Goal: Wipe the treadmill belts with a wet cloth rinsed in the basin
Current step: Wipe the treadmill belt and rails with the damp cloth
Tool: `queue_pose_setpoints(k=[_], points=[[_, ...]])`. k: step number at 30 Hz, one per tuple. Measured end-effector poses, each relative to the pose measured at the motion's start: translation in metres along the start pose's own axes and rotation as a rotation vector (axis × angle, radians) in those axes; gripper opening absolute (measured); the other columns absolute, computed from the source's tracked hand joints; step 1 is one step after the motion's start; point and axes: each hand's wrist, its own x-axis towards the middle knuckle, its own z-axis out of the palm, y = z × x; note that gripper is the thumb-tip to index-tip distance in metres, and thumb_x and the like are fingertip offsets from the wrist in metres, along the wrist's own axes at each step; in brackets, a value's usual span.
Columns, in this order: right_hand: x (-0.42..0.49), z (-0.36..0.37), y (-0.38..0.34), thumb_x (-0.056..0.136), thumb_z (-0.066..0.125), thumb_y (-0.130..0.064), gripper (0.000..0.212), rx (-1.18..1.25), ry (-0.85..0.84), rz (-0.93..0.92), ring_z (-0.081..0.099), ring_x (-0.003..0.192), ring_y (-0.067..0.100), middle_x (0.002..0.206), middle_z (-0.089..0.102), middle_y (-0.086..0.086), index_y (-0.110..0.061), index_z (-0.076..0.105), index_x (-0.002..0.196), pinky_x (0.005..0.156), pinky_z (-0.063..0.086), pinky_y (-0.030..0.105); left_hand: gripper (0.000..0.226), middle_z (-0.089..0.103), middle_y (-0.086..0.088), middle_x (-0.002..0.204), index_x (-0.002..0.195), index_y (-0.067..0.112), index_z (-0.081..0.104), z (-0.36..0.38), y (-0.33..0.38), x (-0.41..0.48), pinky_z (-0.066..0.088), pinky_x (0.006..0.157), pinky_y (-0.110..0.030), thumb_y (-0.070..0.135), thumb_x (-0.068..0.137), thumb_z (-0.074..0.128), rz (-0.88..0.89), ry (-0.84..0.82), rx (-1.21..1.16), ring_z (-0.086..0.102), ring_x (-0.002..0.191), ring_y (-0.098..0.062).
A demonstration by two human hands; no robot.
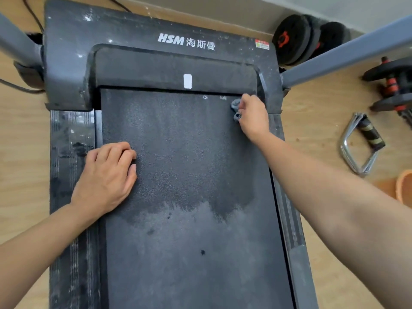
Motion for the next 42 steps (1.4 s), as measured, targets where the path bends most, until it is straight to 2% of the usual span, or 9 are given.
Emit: queue_pose_setpoints(k=[6, 9, 12, 14, 21, 32, 35, 39, 42], points=[[-0.176, 0.017, 0.059, 0.087, 0.047, -0.006, 0.025, 0.177, -0.119, 0.194, 0.059, 0.085, 0.023, 0.096, 0.056, -0.004, -0.027, 0.040, 0.076, 0.071, 0.054, 0.051, 0.030, 0.058, -0.012, 0.129, 0.117, 0.009, 0.063, -0.002, 0.000, 0.002, 0.041, 0.095, -0.053, 0.030, 0.101, 0.049, -0.013, 0.003, -0.027, 0.056, 0.120, -0.037], [-0.225, 0.006, 0.046, 0.092, 0.050, 0.007, 0.023, 0.237, -0.166, 0.270, 0.056, 0.086, 0.016, 0.095, 0.054, -0.004, -0.013, 0.048, 0.081, 0.069, 0.048, 0.019, 0.032, 0.058, -0.012, 0.129, 0.117, 0.008, 0.064, 0.001, -0.002, 0.003, 0.041, 0.095, -0.053, 0.030, 0.103, 0.046, 0.003, 0.013, -0.019, 0.056, 0.120, -0.038], [-0.185, -0.004, 0.033, 0.090, 0.047, 0.010, 0.026, 0.236, -0.188, 0.247, 0.053, 0.079, 0.011, 0.092, 0.052, -0.005, -0.014, 0.047, 0.081, 0.056, 0.040, 0.018, 0.033, 0.059, -0.013, 0.130, 0.117, 0.007, 0.064, 0.004, -0.003, 0.001, 0.041, 0.096, -0.053, 0.030, 0.106, 0.044, 0.011, 0.053, 0.002, 0.056, 0.121, -0.038], [-0.125, -0.007, 0.033, 0.088, 0.045, 0.009, 0.026, 0.189, -0.154, 0.165, 0.052, 0.077, 0.009, 0.091, 0.053, -0.005, -0.017, 0.049, 0.081, 0.059, 0.040, 0.026, 0.033, 0.058, -0.013, 0.130, 0.118, 0.006, 0.063, 0.003, -0.002, 0.002, 0.041, 0.096, -0.054, 0.030, 0.106, 0.044, 0.016, 0.041, 0.002, 0.056, 0.121, -0.039], [0.056, -0.013, 0.010, 0.088, 0.057, -0.001, 0.017, -0.168, -0.115, -0.044, 0.059, 0.096, 0.039, 0.111, 0.058, 0.018, -0.011, 0.055, 0.101, 0.078, 0.049, 0.044, 0.030, 0.056, -0.010, 0.131, 0.119, 0.008, 0.061, 0.003, -0.005, 0.000, 0.040, 0.097, -0.051, 0.029, 0.106, 0.046, 0.035, 0.022, 0.022, 0.054, 0.121, -0.035], [-0.154, -0.001, 0.066, 0.075, 0.049, 0.008, 0.031, -0.068, -0.167, 0.067, 0.050, 0.081, 0.031, 0.091, 0.051, 0.003, -0.020, 0.036, 0.082, 0.061, 0.050, 0.047, 0.031, 0.055, -0.011, 0.131, 0.119, 0.008, 0.060, 0.003, -0.003, 0.000, 0.039, 0.098, -0.052, 0.031, 0.108, 0.042, 0.013, 0.011, 0.027, 0.053, 0.123, -0.035], [-0.218, 0.004, 0.065, 0.084, 0.046, 0.005, 0.035, -0.063, -0.178, 0.132, 0.047, 0.080, 0.028, 0.087, 0.047, 0.000, -0.025, 0.029, 0.080, 0.062, 0.049, 0.048, 0.031, 0.055, -0.012, 0.132, 0.120, 0.008, 0.059, 0.002, -0.003, -0.001, 0.039, 0.098, -0.052, 0.030, 0.107, 0.043, 0.014, 0.004, 0.019, 0.052, 0.123, -0.036], [-0.244, 0.008, 0.033, 0.097, 0.045, -0.007, 0.019, -0.073, -0.217, 0.228, 0.051, 0.090, 0.031, 0.103, 0.051, 0.006, -0.022, 0.035, 0.092, 0.067, 0.049, 0.047, 0.028, 0.057, -0.008, 0.128, 0.116, 0.011, 0.061, 0.000, -0.002, 0.001, 0.039, 0.096, -0.050, 0.031, 0.102, 0.049, -0.017, 0.006, -0.073, 0.054, 0.119, -0.034], [-0.219, 0.018, -0.045, 0.101, 0.047, -0.014, 0.009, 0.026, -0.231, 0.086, 0.049, 0.099, 0.031, 0.109, 0.049, 0.007, -0.019, 0.039, 0.099, 0.070, 0.042, 0.042, 0.026, 0.058, -0.005, 0.124, 0.113, 0.012, 0.063, -0.003, -0.002, 0.002, 0.040, 0.094, -0.048, 0.031, 0.099, 0.052, -0.045, 0.012, -0.135, 0.055, 0.115, -0.032]])
